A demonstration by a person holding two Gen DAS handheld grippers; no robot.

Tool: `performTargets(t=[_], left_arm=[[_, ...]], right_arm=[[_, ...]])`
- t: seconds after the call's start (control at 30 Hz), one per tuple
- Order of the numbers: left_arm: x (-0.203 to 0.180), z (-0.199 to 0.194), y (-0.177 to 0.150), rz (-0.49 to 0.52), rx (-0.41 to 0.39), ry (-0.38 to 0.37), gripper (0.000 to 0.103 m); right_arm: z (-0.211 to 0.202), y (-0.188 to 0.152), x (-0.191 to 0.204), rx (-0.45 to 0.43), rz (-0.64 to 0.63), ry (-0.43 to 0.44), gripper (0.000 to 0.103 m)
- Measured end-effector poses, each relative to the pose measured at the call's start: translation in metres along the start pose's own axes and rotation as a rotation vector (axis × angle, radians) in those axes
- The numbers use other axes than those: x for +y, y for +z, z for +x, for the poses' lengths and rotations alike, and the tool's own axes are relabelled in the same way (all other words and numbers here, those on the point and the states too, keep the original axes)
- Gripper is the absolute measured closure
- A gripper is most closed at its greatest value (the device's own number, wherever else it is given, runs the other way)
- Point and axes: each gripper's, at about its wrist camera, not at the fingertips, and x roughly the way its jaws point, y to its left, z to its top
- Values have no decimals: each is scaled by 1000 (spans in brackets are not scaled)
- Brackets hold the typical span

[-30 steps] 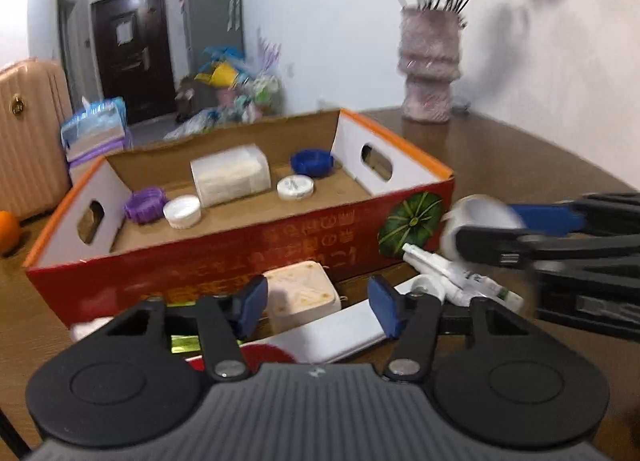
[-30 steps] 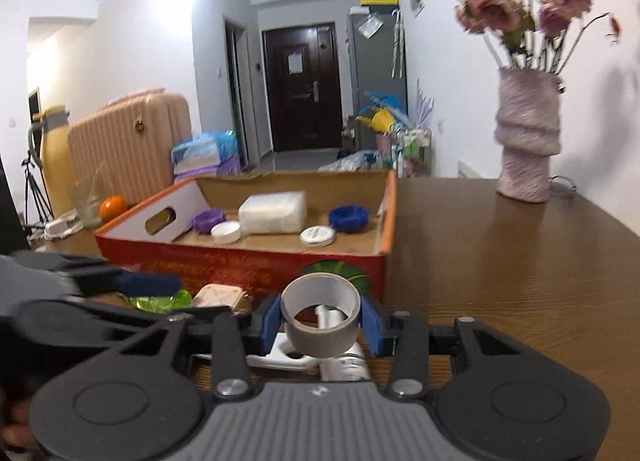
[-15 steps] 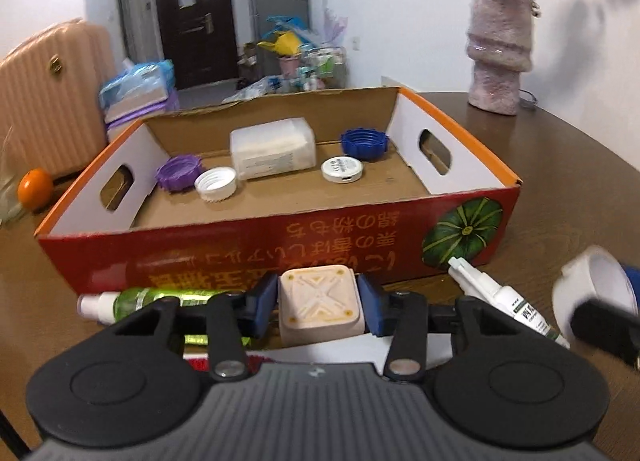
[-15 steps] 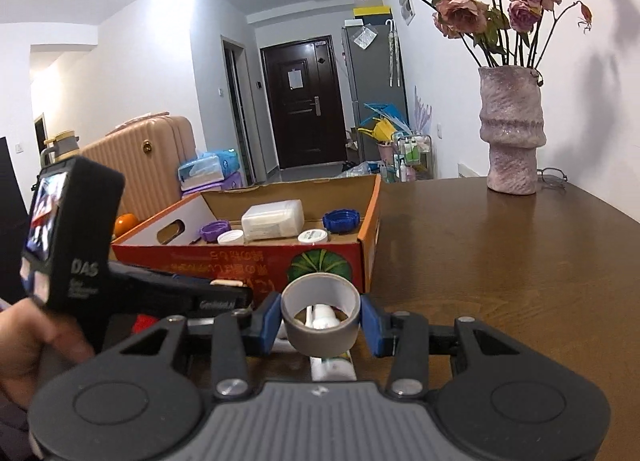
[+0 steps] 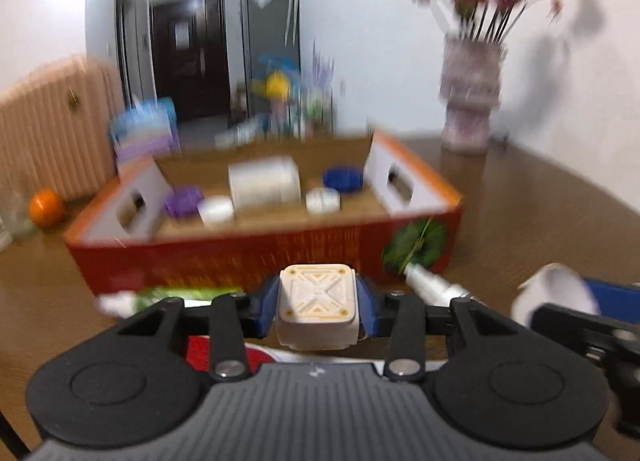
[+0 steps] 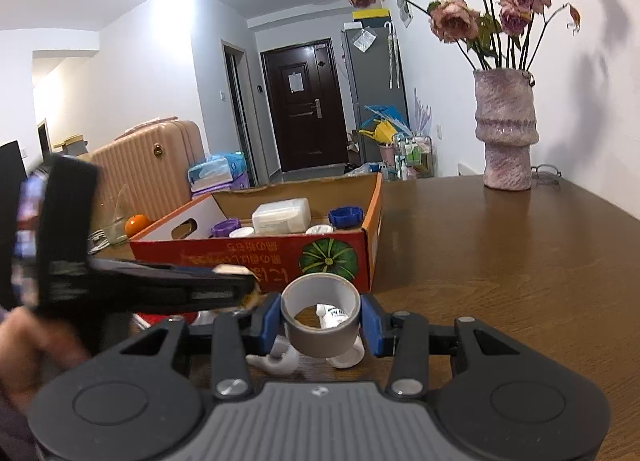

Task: Organize rigid objects
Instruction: 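Lift the soap box with the left gripper while the right gripper lifts the tape roll toward the box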

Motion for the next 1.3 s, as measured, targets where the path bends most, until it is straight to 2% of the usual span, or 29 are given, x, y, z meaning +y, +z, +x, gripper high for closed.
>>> performTargets(t=[0.1,0.23,0.33,0.47,0.6,0.8,1.03,1.2,1.3], left_arm=[[4,-51,-1,35,-115,6,62],[24,-116,-16,18,-195,16,62],[47,-147,-35,-12,-173,37,62],[70,-186,-65,-57,-161,90,62],[89,-225,-89,-77,-188,132,62],[105,-276,-118,-63,-247,132,62],[106,-300,-124,-67,-299,129,62],[104,-288,-118,-66,-279,110,62],[107,-270,-104,-67,-280,96,62]], right_arm=[[-13,3,12,-23,-20,1,62],[-43,-2,38,-84,-81,3,61],[-66,-16,55,-126,-104,30,61],[-96,-35,79,-152,-78,19,61],[-125,-53,109,-166,-61,2,61],[-161,-78,154,-209,-114,-53,61],[-180,-83,176,-227,-147,-46,61],[-171,-80,172,-211,-136,-34,61],[-155,-68,164,-196,-126,-30,61]])
